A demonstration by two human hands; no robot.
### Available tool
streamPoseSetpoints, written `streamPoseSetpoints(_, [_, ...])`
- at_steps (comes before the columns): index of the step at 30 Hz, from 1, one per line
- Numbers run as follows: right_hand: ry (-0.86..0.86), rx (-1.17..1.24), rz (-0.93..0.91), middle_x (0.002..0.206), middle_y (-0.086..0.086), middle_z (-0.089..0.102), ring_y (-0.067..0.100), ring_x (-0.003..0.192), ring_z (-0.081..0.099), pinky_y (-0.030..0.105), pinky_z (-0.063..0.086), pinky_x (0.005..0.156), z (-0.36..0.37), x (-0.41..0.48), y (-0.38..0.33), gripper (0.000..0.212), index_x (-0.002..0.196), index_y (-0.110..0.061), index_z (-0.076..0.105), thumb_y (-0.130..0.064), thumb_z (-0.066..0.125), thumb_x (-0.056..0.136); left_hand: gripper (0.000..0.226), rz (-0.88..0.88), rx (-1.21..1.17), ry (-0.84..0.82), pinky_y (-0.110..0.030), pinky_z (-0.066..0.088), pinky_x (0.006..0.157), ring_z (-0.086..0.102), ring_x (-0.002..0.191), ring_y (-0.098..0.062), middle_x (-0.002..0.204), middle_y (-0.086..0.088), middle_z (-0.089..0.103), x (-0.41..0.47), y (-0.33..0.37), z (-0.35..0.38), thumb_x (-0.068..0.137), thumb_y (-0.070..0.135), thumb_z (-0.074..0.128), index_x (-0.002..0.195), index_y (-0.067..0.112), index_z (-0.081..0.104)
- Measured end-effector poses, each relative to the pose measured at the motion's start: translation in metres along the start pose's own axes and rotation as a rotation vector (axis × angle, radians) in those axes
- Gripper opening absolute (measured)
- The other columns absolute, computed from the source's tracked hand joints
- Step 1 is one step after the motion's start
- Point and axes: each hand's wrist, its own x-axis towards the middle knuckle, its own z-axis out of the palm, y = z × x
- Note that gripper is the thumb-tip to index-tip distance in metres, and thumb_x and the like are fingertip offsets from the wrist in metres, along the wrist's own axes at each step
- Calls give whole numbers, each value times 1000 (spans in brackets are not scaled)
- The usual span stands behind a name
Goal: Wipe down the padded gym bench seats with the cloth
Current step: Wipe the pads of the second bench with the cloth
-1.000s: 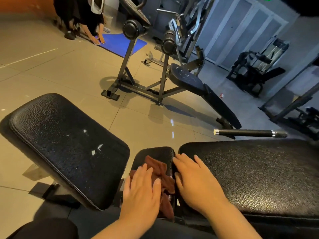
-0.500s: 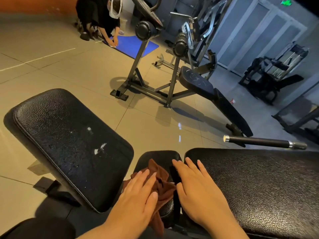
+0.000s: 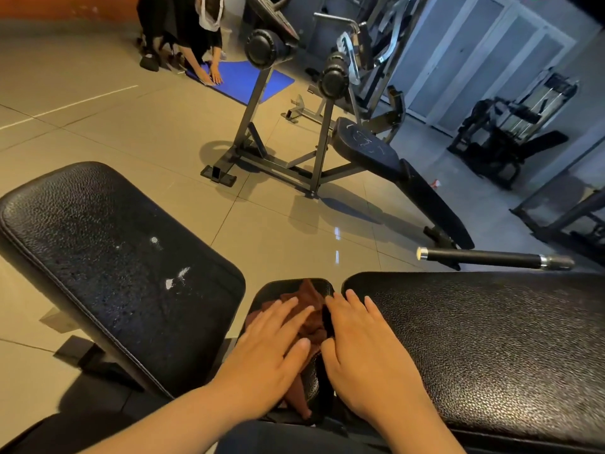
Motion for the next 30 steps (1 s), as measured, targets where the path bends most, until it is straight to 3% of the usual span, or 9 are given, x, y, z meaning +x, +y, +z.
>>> streamPoseSetpoints(2, [-23,-53,-10,170,2,6,15,155,-8,35,-10,125,0,1,0,70,161,-19,10,-39,7,94,54,-58,35,36,-37,2,125,-9,150,-3,164,20,-1,16,0,0,104,52,24,155,47,7])
streamPoseSetpoints(6, [10,-55,0,170,2,1,16,155,-10,33,-14,123,-1,1,-1,66,162,-14,4,-31,31,104,52,-148,61,38,-51,4,123,0,152,-14,166,14,4,80,17,-3,104,49,22,155,46,12])
streamPoseSetpoints(10, [39,1,8,169,2,2,16,155,-10,31,-12,124,1,1,0,64,161,-15,4,-27,32,104,48,39,73,35,-48,0,123,-4,151,-4,163,25,3,59,25,0,104,45,26,151,51,18])
streamPoseSetpoints(14, [79,62,-3,167,-1,10,14,155,-5,30,-10,125,2,0,0,64,160,-16,7,-23,34,102,51,155,36,6,-37,-4,124,-11,149,3,162,30,-3,6,-4,-3,102,55,20,152,53,10])
streamPoseSetpoints(18, [65,33,5,168,1,7,14,155,-6,32,-9,125,2,-1,-1,67,160,-14,3,-28,34,102,57,-5,72,17,-44,6,125,-3,151,-4,165,17,3,30,-12,-2,101,55,18,157,42,10])
streamPoseSetpoints(22, [58,49,17,168,0,4,12,155,-4,31,-9,125,0,0,-3,71,160,-15,-1,-23,36,100,51,-163,93,4,-59,13,117,14,149,-17,163,15,13,97,18,-5,100,51,20,150,43,23])
streamPoseSetpoints(26, [61,87,24,168,-2,7,11,155,-1,31,-5,126,-1,2,-3,70,160,-16,4,-21,37,98,49,-24,152,2,-57,6,120,4,151,-14,164,18,6,73,31,-3,104,46,17,153,44,15])
streamPoseSetpoints(30, [45,91,31,169,-1,6,10,155,-3,28,-11,124,-3,2,-5,70,161,-16,2,-24,35,100,51,69,115,-7,-46,-5,124,-12,150,-6,163,21,-4,5,23,-1,106,45,17,156,43,6])
